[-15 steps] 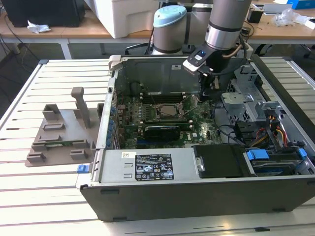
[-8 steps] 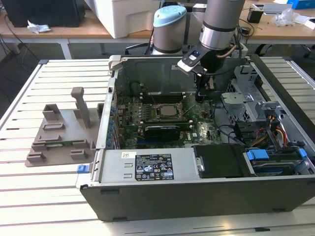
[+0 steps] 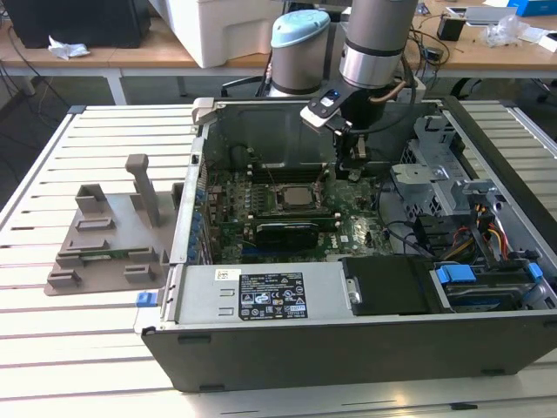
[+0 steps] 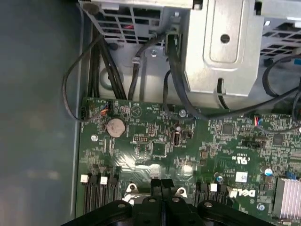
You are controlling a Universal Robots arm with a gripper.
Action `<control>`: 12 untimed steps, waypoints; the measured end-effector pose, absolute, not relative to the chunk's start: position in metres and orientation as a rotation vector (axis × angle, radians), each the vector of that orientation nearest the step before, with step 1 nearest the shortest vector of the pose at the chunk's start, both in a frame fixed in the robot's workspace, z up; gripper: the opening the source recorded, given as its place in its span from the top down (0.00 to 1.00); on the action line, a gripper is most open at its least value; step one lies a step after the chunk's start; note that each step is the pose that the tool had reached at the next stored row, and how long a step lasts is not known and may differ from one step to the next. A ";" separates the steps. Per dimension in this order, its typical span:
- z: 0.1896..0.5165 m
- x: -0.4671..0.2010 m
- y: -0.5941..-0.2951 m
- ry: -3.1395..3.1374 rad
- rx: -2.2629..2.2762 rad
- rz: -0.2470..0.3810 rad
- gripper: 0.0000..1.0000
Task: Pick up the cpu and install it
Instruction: 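Close the cpu cover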
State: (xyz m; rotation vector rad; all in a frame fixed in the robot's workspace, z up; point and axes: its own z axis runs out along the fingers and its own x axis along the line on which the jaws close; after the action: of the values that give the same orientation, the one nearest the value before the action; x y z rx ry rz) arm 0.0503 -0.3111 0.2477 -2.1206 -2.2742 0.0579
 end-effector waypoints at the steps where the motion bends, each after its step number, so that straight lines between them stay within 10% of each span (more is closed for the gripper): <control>1: 0.248 0.048 -0.311 -2.274 -2.121 0.058 0.89; 12: 0.247 0.023 -0.311 -2.274 -2.120 0.057 0.89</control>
State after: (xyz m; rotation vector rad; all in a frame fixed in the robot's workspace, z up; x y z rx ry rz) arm 0.0229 -0.3110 0.2472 -2.1204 -2.2741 0.0573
